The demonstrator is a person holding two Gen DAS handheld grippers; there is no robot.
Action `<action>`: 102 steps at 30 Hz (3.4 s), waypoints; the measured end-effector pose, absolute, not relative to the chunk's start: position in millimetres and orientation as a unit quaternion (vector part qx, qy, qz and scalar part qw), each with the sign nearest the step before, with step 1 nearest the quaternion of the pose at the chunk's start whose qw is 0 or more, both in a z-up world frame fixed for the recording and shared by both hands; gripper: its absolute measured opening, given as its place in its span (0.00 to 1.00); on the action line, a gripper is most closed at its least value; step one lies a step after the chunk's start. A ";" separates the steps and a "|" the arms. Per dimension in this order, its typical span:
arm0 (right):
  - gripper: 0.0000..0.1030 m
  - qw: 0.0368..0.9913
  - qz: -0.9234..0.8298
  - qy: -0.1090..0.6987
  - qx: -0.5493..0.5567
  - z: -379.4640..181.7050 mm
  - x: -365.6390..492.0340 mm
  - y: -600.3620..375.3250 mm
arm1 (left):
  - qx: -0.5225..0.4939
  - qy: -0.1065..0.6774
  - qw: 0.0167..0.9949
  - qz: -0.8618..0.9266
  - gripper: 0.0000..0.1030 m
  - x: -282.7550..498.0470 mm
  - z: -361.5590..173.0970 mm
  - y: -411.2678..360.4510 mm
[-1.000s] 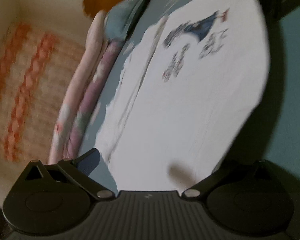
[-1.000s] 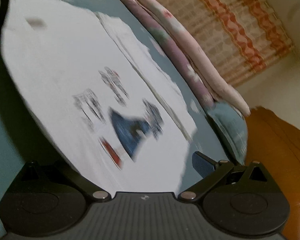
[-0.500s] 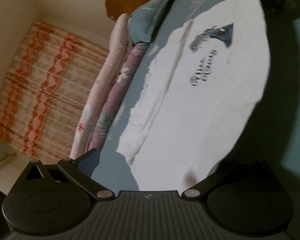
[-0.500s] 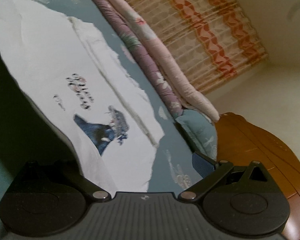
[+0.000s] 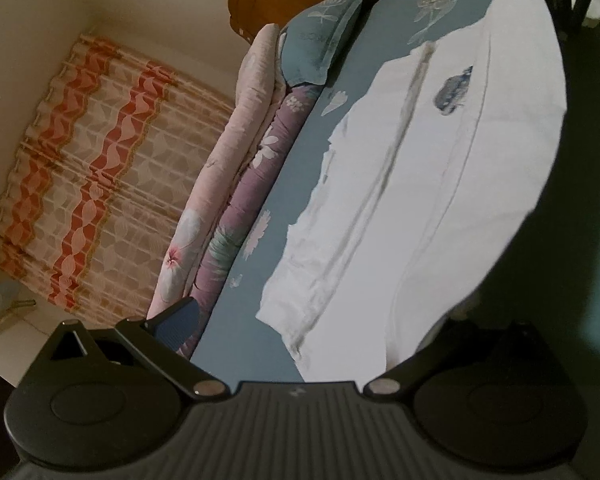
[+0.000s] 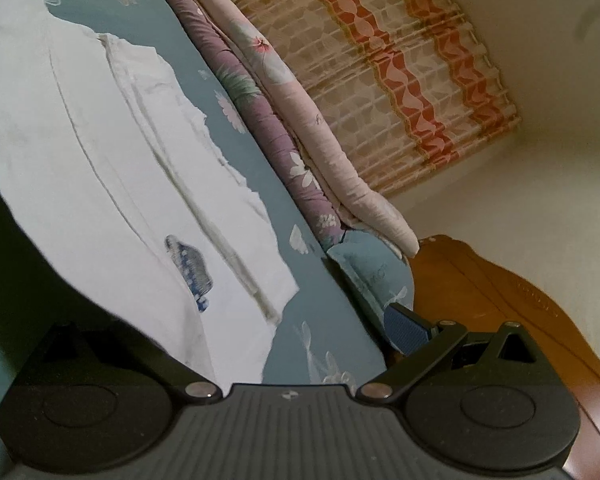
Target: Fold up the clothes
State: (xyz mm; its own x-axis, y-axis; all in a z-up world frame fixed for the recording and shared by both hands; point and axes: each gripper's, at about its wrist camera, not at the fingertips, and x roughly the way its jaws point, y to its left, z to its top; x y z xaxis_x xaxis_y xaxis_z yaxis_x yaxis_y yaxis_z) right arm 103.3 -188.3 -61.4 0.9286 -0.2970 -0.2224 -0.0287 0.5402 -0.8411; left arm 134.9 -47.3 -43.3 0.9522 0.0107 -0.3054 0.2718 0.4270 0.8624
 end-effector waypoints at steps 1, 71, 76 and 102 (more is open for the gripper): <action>1.00 0.859 -0.080 0.169 -0.476 -60.2 110.3 -188.7 | 0.530 0.132 0.834 -0.077 1.00 141.0 -42.3 -47.0; 1.00 0.911 0.032 0.309 -0.270 -54.3 296.2 -268.8 | 0.438 0.268 0.843 -0.159 0.99 336.1 -62.8 22.5; 1.00 0.909 0.042 0.312 -0.272 -55.3 300.6 -272.9 | 0.383 0.276 0.868 -0.153 0.99 357.1 -48.4 32.4; 1.00 0.917 0.045 0.320 -0.235 -52.1 395.1 -285.2 | 0.199 0.295 0.934 -0.011 0.99 406.0 -19.0 87.6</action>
